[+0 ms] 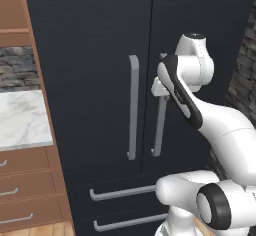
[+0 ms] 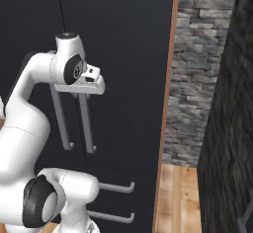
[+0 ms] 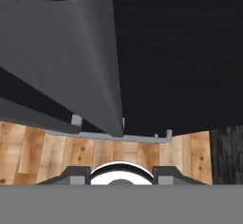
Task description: There is a bowl on the dining counter. Grab a lemon wedge from the fridge and place it in the bowl. Then get the liquor bottle and glass cup from the cabinet and place them next to the bowl.
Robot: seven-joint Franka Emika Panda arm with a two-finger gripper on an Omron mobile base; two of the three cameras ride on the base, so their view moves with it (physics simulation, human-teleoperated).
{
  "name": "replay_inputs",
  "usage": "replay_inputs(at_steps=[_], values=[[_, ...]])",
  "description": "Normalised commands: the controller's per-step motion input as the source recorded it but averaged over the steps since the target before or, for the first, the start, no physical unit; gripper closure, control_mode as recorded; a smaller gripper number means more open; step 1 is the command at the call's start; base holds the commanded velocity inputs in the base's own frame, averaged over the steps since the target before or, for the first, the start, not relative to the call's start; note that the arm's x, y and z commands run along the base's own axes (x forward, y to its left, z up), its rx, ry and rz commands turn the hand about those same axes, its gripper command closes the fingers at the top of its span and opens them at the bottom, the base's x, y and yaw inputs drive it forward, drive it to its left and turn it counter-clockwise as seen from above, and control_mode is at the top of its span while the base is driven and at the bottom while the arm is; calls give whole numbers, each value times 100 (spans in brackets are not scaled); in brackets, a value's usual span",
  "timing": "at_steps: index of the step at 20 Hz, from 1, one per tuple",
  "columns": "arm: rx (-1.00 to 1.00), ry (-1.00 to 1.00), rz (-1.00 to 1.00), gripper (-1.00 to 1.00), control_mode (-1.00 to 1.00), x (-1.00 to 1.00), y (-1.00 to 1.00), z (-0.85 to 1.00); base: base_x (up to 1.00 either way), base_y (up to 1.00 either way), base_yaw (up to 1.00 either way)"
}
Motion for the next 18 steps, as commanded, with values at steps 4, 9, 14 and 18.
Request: replay_inputs(at_steps=[4,9,14,18], values=[[0,0,0,-100,100,0,0,0,-15,0,0],[0,0,0,-100,100,0,0,0,-50,14,-3],[0,0,0,-100,100,0,0,0,-39,19,-6],[0,0,0,-100,100,0,0,0,-5,27,-4]])
